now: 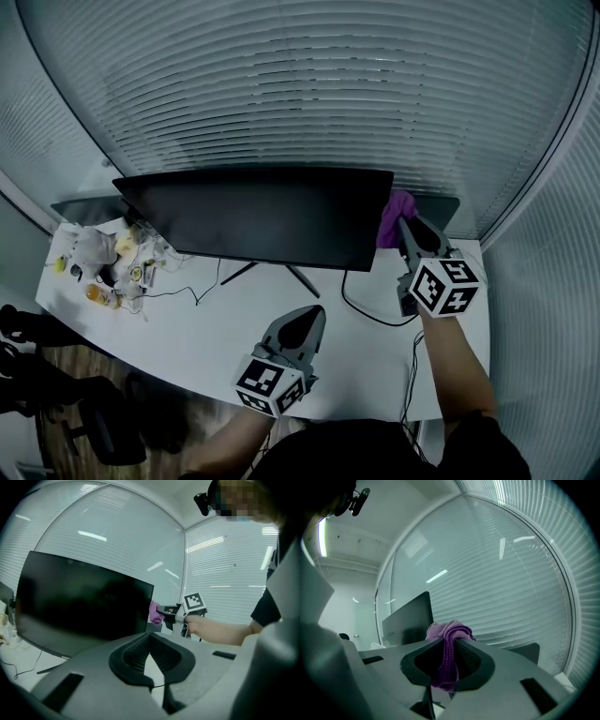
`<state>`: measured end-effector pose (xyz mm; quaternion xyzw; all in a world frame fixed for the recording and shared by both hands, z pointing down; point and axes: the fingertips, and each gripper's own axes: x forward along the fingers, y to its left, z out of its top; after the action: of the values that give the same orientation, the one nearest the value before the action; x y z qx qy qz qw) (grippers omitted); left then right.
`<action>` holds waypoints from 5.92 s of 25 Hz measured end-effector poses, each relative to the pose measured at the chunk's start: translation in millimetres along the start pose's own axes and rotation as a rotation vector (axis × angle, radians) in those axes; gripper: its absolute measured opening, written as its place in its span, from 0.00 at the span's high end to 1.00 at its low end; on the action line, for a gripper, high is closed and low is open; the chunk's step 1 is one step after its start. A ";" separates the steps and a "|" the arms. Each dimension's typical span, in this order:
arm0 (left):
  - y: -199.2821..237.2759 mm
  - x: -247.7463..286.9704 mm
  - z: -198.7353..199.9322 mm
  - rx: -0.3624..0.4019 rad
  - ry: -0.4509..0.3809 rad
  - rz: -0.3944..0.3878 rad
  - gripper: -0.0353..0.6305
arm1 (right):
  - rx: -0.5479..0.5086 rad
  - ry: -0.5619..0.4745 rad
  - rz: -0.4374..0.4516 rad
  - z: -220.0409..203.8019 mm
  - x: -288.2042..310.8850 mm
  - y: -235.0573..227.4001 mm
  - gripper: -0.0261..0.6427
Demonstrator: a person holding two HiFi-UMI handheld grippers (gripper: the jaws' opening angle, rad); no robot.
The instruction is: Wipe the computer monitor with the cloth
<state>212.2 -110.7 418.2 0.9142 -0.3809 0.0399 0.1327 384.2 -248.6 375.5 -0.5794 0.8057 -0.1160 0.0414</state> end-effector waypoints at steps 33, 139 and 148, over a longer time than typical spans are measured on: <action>28.2 7.7 -77.1 -0.100 0.122 0.140 0.94 | 0.200 0.429 -0.041 -244.6 -0.8 -43.3 0.85; 401.8 -336.3 -105.4 -0.226 0.109 0.325 0.94 | 0.102 0.480 0.213 -341.5 311.7 486.5 0.85; 405.7 -338.4 -111.7 -0.226 0.119 0.282 0.94 | 0.113 0.474 0.208 -344.4 315.0 500.1 0.85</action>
<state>-310.6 -121.8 552.8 0.8270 -0.4989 0.0690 0.2499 -249.6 -347.0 613.2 -0.4468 0.8404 -0.2883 -0.1047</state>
